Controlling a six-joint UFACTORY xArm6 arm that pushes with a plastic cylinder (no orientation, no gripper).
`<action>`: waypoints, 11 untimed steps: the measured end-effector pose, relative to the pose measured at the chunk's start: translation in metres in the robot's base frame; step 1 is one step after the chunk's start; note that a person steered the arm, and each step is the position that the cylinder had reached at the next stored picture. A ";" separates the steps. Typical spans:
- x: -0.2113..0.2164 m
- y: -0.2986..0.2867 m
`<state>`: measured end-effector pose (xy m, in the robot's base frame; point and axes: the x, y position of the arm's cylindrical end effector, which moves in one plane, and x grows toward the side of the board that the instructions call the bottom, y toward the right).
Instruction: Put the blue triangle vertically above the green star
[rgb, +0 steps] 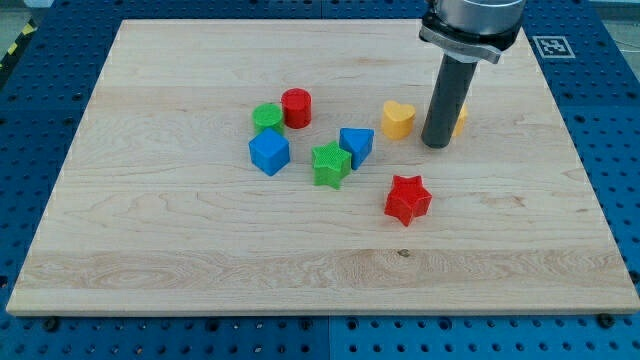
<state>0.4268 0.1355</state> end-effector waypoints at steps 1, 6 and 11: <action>0.015 0.002; 0.000 -0.073; -0.017 -0.100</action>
